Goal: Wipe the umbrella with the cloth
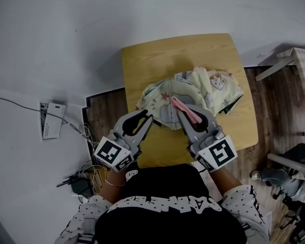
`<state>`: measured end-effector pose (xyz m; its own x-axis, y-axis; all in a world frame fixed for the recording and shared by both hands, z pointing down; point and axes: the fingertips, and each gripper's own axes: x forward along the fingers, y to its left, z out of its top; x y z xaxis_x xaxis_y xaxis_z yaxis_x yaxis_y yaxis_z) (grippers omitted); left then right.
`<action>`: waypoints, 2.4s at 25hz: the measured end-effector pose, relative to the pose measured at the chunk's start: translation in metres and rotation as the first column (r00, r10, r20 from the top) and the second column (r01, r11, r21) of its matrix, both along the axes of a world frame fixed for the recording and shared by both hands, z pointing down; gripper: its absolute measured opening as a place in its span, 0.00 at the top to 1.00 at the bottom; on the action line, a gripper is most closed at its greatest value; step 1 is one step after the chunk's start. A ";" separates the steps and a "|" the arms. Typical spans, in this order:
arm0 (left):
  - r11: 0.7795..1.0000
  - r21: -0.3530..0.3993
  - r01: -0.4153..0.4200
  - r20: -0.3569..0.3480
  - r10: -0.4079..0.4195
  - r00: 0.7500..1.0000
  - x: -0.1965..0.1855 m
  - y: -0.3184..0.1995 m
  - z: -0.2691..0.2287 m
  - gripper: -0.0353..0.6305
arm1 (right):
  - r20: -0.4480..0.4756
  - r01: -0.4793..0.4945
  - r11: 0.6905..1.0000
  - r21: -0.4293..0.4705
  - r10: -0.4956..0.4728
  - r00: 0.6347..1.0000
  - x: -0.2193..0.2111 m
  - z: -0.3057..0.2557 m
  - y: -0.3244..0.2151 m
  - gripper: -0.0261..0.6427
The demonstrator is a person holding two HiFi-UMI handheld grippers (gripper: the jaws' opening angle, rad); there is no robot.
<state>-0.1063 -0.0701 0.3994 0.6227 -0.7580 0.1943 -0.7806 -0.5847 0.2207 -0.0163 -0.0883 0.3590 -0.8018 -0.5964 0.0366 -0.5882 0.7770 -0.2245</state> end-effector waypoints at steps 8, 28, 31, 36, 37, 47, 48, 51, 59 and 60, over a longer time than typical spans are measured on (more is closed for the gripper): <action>0.997 -0.076 0.026 0.075 -0.021 0.997 -0.039 -0.018 0.048 0.75 | -0.016 -0.038 0.999 -0.002 0.038 0.999 -0.015 0.008 -0.018 0.91; 0.967 -0.253 -0.016 -0.003 0.016 1.000 -0.057 -0.050 0.121 0.89 | -0.194 -0.077 0.997 0.008 0.077 0.978 -0.053 0.039 -0.054 0.91; 0.967 -0.253 -0.012 -0.019 0.008 1.000 -0.059 -0.050 0.116 0.94 | -0.256 -0.060 0.998 0.004 0.059 0.965 -0.060 0.050 -0.059 0.91; 0.970 -0.243 -0.032 -0.052 0.020 0.998 -0.059 -0.047 0.103 0.94 | -0.324 -0.027 0.999 0.027 0.034 0.946 -0.074 0.067 -0.060 0.91; 0.970 -0.242 -0.034 -0.063 0.020 0.998 -0.059 -0.047 0.100 0.94 | -0.332 -0.018 1.000 0.025 0.026 0.943 -0.077 0.072 -0.060 0.91; 0.974 -0.221 -0.049 -0.087 0.030 0.996 -0.054 -0.042 0.082 0.94 | -0.364 0.061 0.998 -0.010 -0.060 0.930 -0.095 0.104 -0.044 0.91; 0.975 -0.218 -0.051 -0.089 0.032 0.996 -0.054 -0.042 0.080 0.94 | -0.365 0.067 0.998 -0.012 -0.067 0.929 -0.096 0.105 -0.041 0.91; 0.976 -0.212 -0.051 -0.092 0.032 0.995 -0.054 -0.043 0.076 0.94 | -0.363 0.085 0.996 -0.024 -0.088 0.927 -0.100 0.108 -0.034 0.91; 0.977 -0.206 -0.052 -0.104 0.031 0.994 -0.054 -0.043 0.071 0.94 | -0.370 0.123 0.991 -0.052 -0.134 0.920 -0.105 0.116 -0.015 0.91; 0.978 -0.204 -0.053 -0.103 0.033 0.994 -0.053 -0.042 0.070 0.94 | -0.369 0.125 0.991 -0.055 -0.137 0.919 -0.105 0.117 -0.013 0.91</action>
